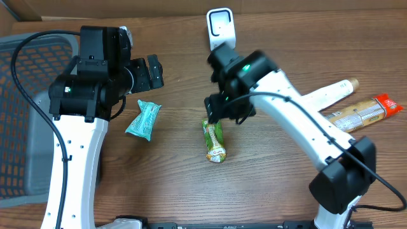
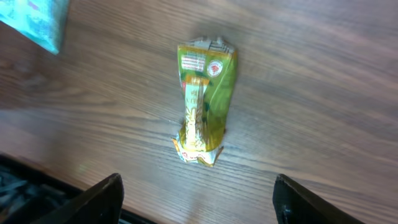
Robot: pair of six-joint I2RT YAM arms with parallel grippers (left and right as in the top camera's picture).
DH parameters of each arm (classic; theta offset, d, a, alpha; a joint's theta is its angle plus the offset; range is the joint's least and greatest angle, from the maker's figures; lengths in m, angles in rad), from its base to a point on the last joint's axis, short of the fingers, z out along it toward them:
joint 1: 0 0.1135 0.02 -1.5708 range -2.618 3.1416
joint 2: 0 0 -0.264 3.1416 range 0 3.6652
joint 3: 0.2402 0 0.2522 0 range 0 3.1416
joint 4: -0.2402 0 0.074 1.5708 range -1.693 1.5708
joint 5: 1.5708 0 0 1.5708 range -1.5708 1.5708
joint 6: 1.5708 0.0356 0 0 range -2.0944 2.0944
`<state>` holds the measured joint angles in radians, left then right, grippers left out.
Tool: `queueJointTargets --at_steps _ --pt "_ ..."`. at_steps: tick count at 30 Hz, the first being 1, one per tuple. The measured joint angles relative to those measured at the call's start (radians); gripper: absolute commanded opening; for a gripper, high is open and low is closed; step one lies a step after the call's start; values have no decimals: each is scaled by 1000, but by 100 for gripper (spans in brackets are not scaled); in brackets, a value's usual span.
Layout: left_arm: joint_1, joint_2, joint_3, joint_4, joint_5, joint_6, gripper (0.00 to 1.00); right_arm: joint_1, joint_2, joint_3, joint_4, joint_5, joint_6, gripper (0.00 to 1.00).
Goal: Scan the item barcode
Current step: 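Regrasp the tea pouch at its middle with the right gripper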
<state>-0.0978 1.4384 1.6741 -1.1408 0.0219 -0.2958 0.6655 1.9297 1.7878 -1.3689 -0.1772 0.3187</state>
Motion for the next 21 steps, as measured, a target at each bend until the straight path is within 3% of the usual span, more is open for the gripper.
queueJointTargets --at_steps 10,21 --pt "0 0 0 0 0 0 100 41 17 -334 253 -85 45 78" --pt "0 0 0 0 0 0 100 42 18 -505 430 -137 93 73"
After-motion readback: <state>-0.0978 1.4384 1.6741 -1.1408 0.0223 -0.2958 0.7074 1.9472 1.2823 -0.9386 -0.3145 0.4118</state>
